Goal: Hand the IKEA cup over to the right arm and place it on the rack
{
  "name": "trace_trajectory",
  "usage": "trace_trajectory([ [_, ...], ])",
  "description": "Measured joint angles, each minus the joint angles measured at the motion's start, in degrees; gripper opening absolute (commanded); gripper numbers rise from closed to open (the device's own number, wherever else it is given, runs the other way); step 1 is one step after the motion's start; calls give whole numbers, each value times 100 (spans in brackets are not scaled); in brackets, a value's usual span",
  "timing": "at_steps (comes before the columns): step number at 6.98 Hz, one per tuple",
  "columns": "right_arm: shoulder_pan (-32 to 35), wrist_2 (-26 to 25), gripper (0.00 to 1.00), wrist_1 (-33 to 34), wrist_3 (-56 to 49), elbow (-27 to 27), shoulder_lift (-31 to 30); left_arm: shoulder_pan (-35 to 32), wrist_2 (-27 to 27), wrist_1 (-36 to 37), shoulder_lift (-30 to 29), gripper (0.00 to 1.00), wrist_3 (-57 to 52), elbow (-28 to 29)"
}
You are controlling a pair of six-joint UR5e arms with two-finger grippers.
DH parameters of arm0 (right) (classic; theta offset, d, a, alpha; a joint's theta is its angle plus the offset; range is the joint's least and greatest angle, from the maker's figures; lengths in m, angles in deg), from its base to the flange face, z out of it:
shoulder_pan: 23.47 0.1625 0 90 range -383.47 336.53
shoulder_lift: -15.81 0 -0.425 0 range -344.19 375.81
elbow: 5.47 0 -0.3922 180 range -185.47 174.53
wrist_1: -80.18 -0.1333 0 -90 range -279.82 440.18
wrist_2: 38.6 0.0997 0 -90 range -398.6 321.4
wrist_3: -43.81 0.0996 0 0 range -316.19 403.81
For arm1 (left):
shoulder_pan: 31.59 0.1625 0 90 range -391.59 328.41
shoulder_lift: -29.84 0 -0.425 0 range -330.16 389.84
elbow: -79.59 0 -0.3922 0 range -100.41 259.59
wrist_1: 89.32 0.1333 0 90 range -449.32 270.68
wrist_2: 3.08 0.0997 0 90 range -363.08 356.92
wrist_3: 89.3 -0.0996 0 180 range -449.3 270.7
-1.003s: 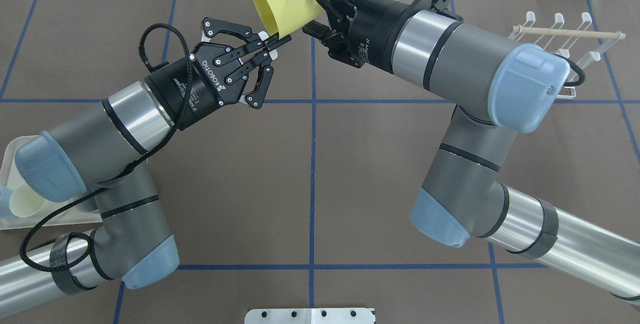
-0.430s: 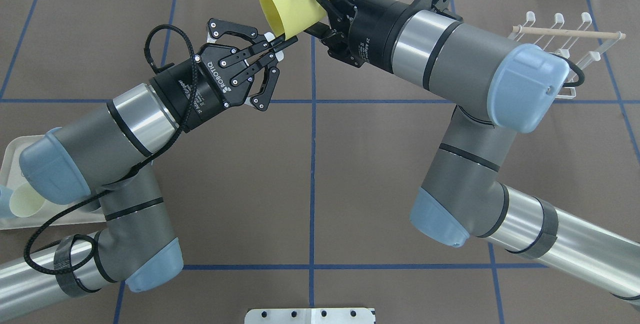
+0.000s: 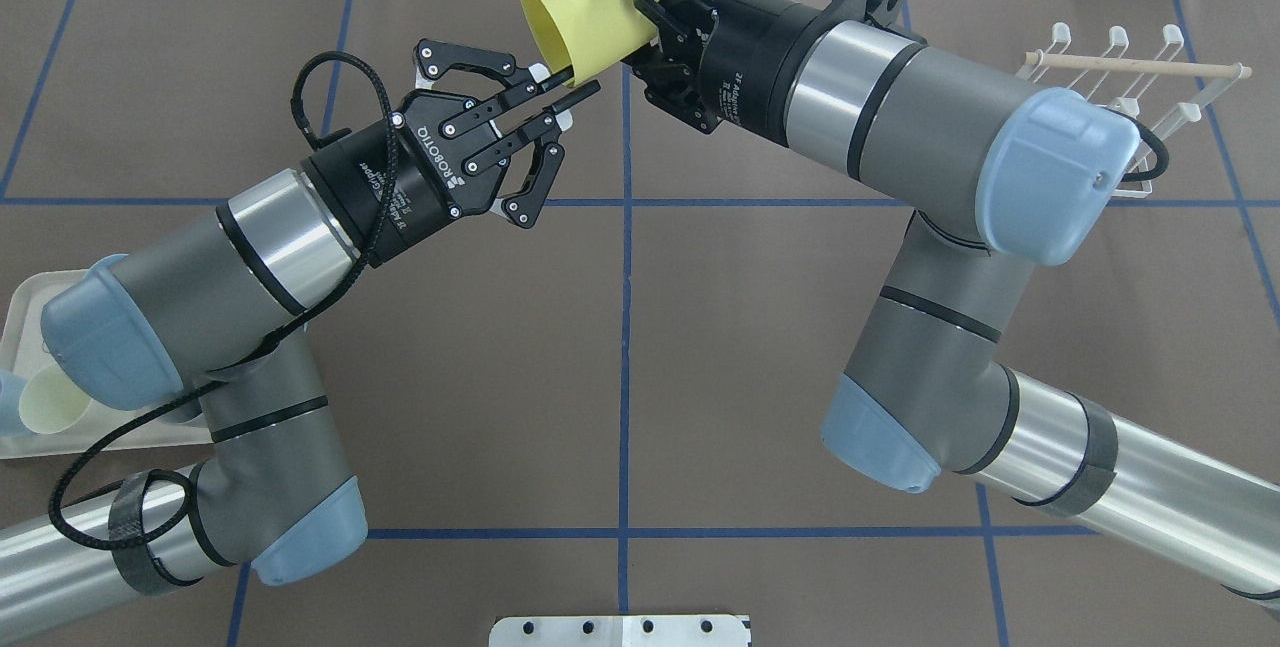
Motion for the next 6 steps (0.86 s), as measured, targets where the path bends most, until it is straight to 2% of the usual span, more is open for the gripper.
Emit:
trace_trajectory([
  [4, 183, 18, 0, -5, 10, 2, -11, 6, -21, -21, 12, 100, -676, -52],
  [6, 772, 150, 0, 25, -110, -71, -108, -14, -70, -21, 50, 100, -805, -81],
])
